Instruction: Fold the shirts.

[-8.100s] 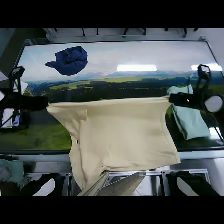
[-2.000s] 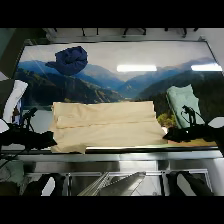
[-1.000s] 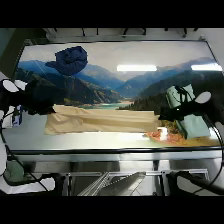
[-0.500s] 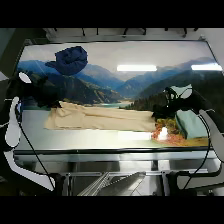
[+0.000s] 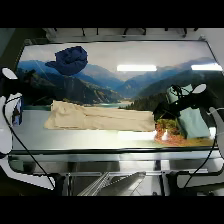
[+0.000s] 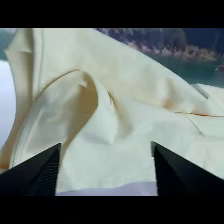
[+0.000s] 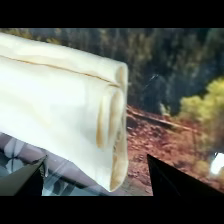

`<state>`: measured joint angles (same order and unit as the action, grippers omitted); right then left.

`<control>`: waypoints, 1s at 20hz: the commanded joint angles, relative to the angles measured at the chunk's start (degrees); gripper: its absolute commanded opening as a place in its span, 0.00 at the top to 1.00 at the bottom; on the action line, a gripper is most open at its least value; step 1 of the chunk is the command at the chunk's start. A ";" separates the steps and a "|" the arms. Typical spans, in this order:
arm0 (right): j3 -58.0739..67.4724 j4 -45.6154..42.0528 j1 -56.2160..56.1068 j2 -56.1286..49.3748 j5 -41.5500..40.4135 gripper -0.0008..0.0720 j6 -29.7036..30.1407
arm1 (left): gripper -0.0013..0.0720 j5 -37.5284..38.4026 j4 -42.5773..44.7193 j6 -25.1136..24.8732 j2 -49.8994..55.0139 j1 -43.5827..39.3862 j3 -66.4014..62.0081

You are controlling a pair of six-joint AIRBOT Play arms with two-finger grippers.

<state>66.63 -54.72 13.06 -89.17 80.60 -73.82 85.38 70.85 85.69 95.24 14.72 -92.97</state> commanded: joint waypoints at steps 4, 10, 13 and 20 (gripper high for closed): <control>-1.49 1.70 2.75 -3.04 0.79 0.02 3.93 | 0.96 2.25 -3.89 -1.11 -12.02 -0.15 -0.02; -5.57 4.90 -0.61 -4.85 -3.76 0.02 6.62 | 0.96 1.66 -3.91 -1.18 -13.90 -5.33 0.02; -5.86 6.45 -4.68 -5.16 -6.71 0.02 6.62 | 0.96 1.16 -4.00 -1.11 -13.44 -8.92 2.75; -5.79 13.97 -11.32 -3.74 -6.75 0.96 11.06 | 0.96 -6.01 -6.67 -1.01 -13.44 -20.02 13.77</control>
<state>60.88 -44.10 3.42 -93.86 71.09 -65.34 83.05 65.76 84.62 81.84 -1.10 -82.63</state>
